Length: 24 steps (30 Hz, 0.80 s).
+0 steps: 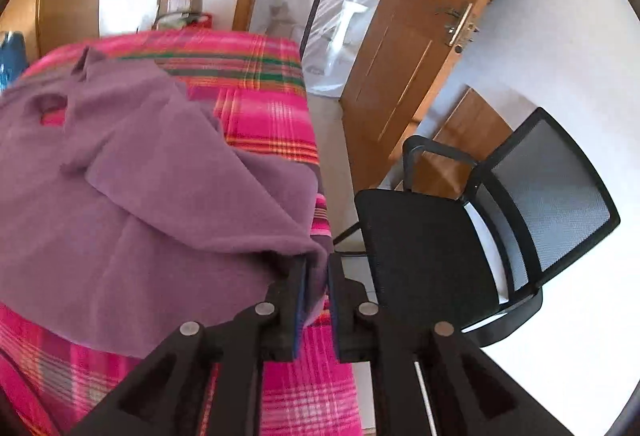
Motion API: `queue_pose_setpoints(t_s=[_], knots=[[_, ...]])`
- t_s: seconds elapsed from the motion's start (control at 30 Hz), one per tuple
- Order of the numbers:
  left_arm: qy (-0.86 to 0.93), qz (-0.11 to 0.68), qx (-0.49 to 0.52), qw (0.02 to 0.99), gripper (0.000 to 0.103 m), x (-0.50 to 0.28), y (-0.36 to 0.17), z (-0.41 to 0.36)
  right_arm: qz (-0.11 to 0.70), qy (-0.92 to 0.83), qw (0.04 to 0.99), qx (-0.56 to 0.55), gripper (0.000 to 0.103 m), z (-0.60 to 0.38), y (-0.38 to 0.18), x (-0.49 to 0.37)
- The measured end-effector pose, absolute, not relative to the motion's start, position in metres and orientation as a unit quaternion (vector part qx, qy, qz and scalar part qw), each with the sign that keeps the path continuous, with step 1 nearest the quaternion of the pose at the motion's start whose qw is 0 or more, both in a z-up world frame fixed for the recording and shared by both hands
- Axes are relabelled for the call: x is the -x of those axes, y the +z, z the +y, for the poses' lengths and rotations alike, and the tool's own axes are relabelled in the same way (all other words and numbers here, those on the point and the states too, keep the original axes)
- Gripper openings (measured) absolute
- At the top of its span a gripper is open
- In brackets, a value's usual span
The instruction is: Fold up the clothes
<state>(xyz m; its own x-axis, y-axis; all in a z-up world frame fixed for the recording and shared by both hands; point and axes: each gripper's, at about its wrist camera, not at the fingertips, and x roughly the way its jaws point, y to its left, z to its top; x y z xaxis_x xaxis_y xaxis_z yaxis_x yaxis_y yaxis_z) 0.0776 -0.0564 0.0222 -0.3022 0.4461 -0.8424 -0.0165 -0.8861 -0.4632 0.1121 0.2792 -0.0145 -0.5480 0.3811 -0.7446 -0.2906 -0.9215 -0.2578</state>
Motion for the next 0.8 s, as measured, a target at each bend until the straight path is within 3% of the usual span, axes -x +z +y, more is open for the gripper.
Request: queue_pose_setpoints(t_s=[0.23, 0.3, 0.6, 0.8], knots=[[0.785, -0.213, 0.567, 0.132, 0.04, -0.08, 0.023, -0.074, -0.092, 0.874, 0.187, 0.439, 0.011, 0.282, -0.019, -0.11], [0.785, -0.221, 0.566, 0.12, 0.04, -0.081, 0.024, -0.083, -0.075, 0.869, 0.209, 0.441, 0.006, 0.294, -0.019, -0.114], [0.791, -0.243, 0.555, 0.089, 0.04, -0.092, 0.022, -0.118, 0.156, 0.864, 0.239, 0.415, 0.007, 0.347, -0.024, -0.168], [0.802, -0.265, 0.532, 0.055, 0.04, -0.105, 0.03, -0.156, 0.258, 0.849, 0.267, 0.375, 0.011, 0.375, -0.021, -0.2]])
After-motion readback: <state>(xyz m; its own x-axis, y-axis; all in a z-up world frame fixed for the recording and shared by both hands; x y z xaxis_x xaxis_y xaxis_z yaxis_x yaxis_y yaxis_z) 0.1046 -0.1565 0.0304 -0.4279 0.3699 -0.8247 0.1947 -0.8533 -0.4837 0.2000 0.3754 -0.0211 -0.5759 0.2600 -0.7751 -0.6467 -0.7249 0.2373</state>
